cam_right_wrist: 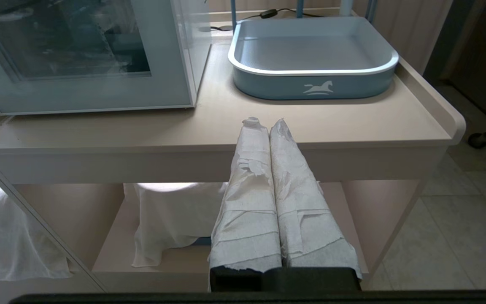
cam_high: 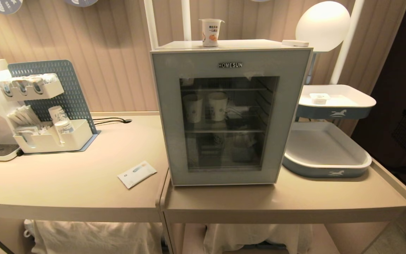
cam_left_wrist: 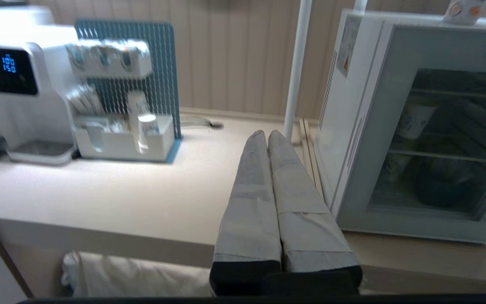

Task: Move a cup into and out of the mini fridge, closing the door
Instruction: Open the freezer door

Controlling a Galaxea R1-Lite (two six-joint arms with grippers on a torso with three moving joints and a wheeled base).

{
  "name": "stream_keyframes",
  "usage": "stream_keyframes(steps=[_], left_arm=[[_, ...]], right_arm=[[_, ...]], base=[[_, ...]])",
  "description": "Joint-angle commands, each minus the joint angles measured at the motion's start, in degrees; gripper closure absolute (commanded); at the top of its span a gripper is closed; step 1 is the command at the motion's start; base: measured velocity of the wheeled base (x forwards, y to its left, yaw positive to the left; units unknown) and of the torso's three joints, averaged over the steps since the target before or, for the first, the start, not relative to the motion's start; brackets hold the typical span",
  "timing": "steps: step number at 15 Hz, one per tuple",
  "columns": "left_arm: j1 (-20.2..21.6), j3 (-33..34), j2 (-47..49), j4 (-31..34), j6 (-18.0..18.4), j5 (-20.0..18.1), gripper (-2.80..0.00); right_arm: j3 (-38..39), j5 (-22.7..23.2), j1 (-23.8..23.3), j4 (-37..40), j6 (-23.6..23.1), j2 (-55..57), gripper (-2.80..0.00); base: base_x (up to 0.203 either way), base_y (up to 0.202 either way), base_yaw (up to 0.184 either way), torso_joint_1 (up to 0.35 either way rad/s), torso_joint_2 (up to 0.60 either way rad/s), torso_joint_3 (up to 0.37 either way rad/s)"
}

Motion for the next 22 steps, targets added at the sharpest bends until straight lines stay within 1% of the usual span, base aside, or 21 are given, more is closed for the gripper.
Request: stream_keyframes(steps=[1, 2, 3, 4, 5, 6, 7, 8, 9, 10, 11, 12, 14, 17, 18, 19, 20, 21, 22], left_arm=[[-0.1, -6.7, 23.1, 2.6, -1.6, -1.2, 0.00], [-0.1, -8.1, 31.4, 3.1, -2.4, -3.4, 0.00], [-0.1, -9.1, 39.4, 2.4, -3.1, -6.8, 0.00], [-0.1, -9.5, 46.9, 0.4, -3.8, -11.6, 0.00], [-0.2, -9.3, 53.5, -3.0, -4.4, -17.7, 0.00], [-0.6, -8.4, 59.2, -8.2, -4.8, -25.9, 0.00], [-0.9, -6.9, 63.2, -14.8, -5.0, -35.9, 0.00], [-1.1, -4.4, 66.8, -24.5, -5.0, -44.9, 0.00], [-1.3, -1.7, 69.4, -33.1, -4.4, -49.9, 0.00], [-1.4, 1.1, 71.9, -40.9, -2.9, -52.8, 0.00], [-2.1, 3.0, 73.9, -48.1, -1.1, -54.4, -2.80], [-3.9, 4.0, 75.7, -55.1, 0.0, -55.1, -2.80], [-6.5, 4.8, 78.9, -65.9, 0.3, -55.6, -2.80], [-7.5, 6.0, 83.9, -77.3, 0.8, -55.1, -2.80], [-7.5, 6.5, 86.0, -82.7, 0.9, -55.0, -2.80], [-7.5, 6.9, 88.4, -89.5, 1.1, -54.7, -2.80], [-7.4, 6.9, 91.3, -95.9, 1.1, -54.0, -2.80], [-7.4, 6.7, 93.3, -100.1, 0.8, -51.4, -2.80], [-7.4, 5.9, 93.8, -100.5, -0.3, -47.9, -2.80]], right_arm=[[0.0, 0.0, 0.0, 0.0, -0.1, 0.1, 0.00], [0.0, 0.0, 0.0, 0.0, -0.1, 0.1, 0.00], [0.0, 0.0, 0.1, 0.1, -0.1, 0.1, 0.00], [0.0, 0.0, 0.0, 0.1, -0.1, 0.1, 0.00], [-0.1, 0.0, 0.0, 0.1, -0.1, 0.1, 0.00], [-0.1, 0.0, 0.0, 0.1, -0.1, 0.1, 0.00], [0.0, 0.0, 0.0, 0.1, -0.1, 0.1, 0.00], [-0.1, 0.0, 0.1, 0.1, -0.1, 0.1, 0.00], [0.0, 0.0, 0.1, 0.1, -0.1, 0.1, 0.00], [-0.1, 0.0, 0.1, 0.1, -0.1, 0.1, 0.00], [-0.1, 0.0, 0.1, 0.1, -0.1, 0.1, 0.00], [-0.1, 0.0, 0.1, 0.1, -0.1, 0.1, 0.00], [-0.1, 0.0, 0.1, 0.1, -0.1, 0.1, 0.00], [-0.1, 0.0, 0.1, 0.1, -0.1, 0.1, 0.00], [-0.1, 0.0, 0.1, 0.1, -0.1, 0.1, 0.00], [-0.1, 0.0, 0.0, 0.1, -0.1, 0.1, 0.00], [-0.1, 0.0, 0.1, 0.1, -0.1, 0.1, 0.00], [-0.1, 0.0, 0.0, 0.1, -0.1, 0.1, 0.00], [-0.1, 0.0, 0.0, 0.1, -0.1, 0.1, 0.00]], base=[[0.000, 0.000, 0.000, 0.000, 0.00, 0.000], [0.000, 0.000, 0.000, 0.000, 0.00, 0.000], [0.000, 0.000, 0.000, 0.000, 0.00, 0.000], [0.000, 0.000, 0.000, 0.000, 0.00, 0.000], [0.000, 0.000, 0.000, 0.000, 0.00, 0.000], [0.000, 0.000, 0.000, 0.000, 0.00, 0.000], [0.000, 0.000, 0.000, 0.000, 0.00, 0.000], [0.000, 0.000, 0.000, 0.000, 0.00, 0.000], [0.000, 0.000, 0.000, 0.000, 0.00, 0.000], [0.000, 0.000, 0.000, 0.000, 0.00, 0.000], [0.000, 0.000, 0.000, 0.000, 0.00, 0.000], [0.000, 0.000, 0.000, 0.000, 0.00, 0.000], [0.000, 0.000, 0.000, 0.000, 0.00, 0.000], [0.000, 0.000, 0.000, 0.000, 0.00, 0.000], [0.000, 0.000, 0.000, 0.000, 0.00, 0.000], [0.000, 0.000, 0.000, 0.000, 0.00, 0.000], [0.000, 0.000, 0.000, 0.000, 0.00, 0.000], [0.000, 0.000, 0.000, 0.000, 0.00, 0.000], [0.000, 0.000, 0.000, 0.000, 0.00, 0.000]])
